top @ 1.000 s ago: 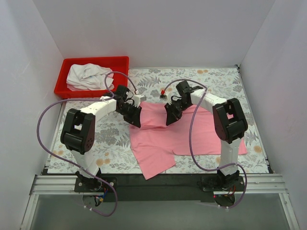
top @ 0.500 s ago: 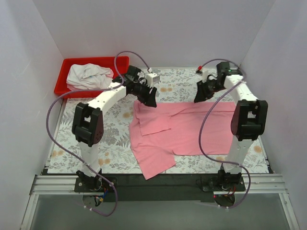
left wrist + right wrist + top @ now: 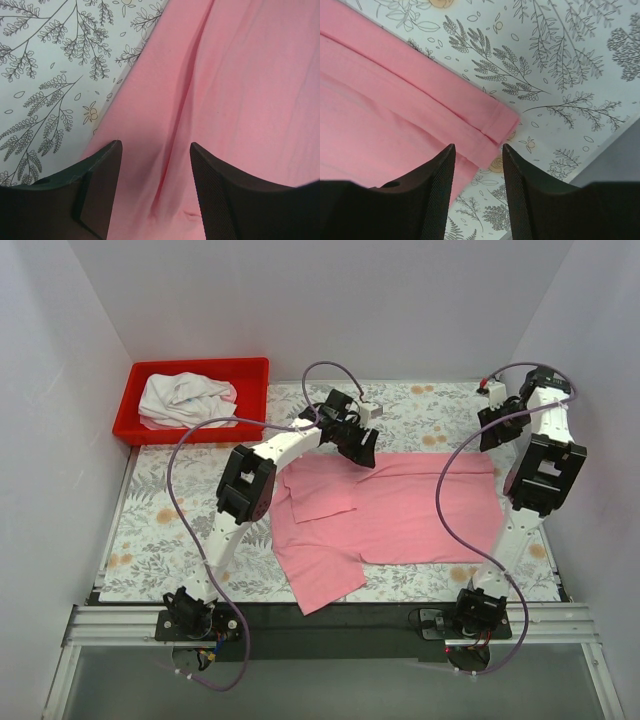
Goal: Fold and stack the t-shirts
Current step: Fold the tshirt
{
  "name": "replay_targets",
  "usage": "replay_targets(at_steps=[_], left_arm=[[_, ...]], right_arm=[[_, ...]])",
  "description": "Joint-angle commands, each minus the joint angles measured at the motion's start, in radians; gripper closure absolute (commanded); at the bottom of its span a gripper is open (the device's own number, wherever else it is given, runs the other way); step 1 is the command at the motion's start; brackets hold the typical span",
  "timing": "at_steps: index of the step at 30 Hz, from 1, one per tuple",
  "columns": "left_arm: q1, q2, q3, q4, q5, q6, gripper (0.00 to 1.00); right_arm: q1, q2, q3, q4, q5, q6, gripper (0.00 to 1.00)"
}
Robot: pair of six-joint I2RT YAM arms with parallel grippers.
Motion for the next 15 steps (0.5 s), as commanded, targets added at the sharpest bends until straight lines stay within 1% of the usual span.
replay_targets(at_steps=[1, 8, 15], left_arm=[[0.002, -0.028, 0.061, 0.044, -0.017, -0.034, 0.44], [-0.016, -0.025, 0.029, 0.055, 0.024, -0.047, 0.44], [-0.05, -0.028, 0.023, 0.057, 0.039, -0.044, 0.44]], right_arm=[[0.01, 0.037, 0.045, -0.053, 0.06, -0.059, 0.51], [-0.004, 0.045, -0.008, -0.05, 0.086, -0.084, 0.52], [-0.036, 0.057, 0.007, -0.05, 0.115, -0.099, 0.52]])
